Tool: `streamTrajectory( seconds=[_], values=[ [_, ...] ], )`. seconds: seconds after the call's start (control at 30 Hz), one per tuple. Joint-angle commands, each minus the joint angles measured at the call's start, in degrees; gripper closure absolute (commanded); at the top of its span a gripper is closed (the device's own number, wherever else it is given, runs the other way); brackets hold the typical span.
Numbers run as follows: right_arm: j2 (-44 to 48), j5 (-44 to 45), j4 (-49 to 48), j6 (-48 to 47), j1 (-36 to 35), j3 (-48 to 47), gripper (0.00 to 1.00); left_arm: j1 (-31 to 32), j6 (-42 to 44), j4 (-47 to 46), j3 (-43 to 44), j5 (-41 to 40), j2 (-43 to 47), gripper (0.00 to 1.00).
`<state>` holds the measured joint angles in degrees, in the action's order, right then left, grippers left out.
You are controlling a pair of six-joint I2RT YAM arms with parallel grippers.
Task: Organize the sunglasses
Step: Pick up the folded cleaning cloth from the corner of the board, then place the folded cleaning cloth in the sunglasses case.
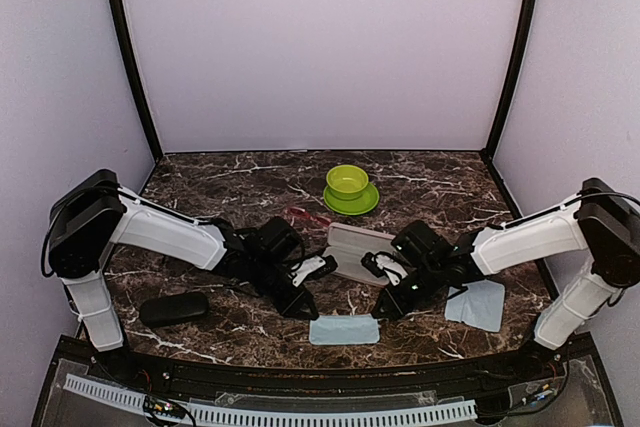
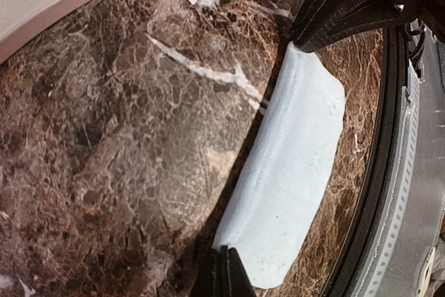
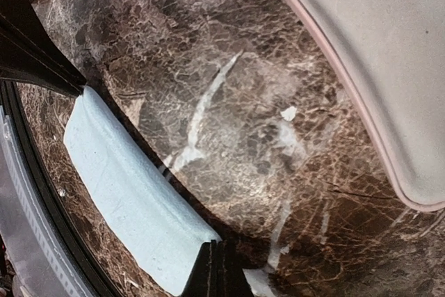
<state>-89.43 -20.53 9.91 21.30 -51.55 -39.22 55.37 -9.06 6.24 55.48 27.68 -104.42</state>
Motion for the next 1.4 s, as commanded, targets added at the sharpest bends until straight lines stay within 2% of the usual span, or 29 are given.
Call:
streamTrajectory(
  seconds=[0.0,0.33,0.57,0.93,1.37],
  values=[
    [2.9,1.8,-0.2,-0.8,1.2,-1.6,1.00,-0.3,1.2,2.0,3.3,-2.0,0.9,1.00],
    [6.4,7.1,0.8,-1.8,3.6,-2.5,1.00,-3.4,6.1,5.4,11.2,-5.0,-1.4,1.00],
    [4.5,10.4,1.9,-3.6,5.9,-6.5,1.00,-7.2,9.6,8.3,19.5,-5.8,-6.3,1.00],
    [1.1,12.4,2.9,-5.2,8.4,-10.0,1.00,-8.8,11.7,9.7,26.3,-7.8,-10.2,1.00],
    [-0.9,13.5,2.9,-5.6,9.6,-11.0,1.00,-10.1,12.7,10.5,29.6,-8.2,-13.3,1.00]
  ],
)
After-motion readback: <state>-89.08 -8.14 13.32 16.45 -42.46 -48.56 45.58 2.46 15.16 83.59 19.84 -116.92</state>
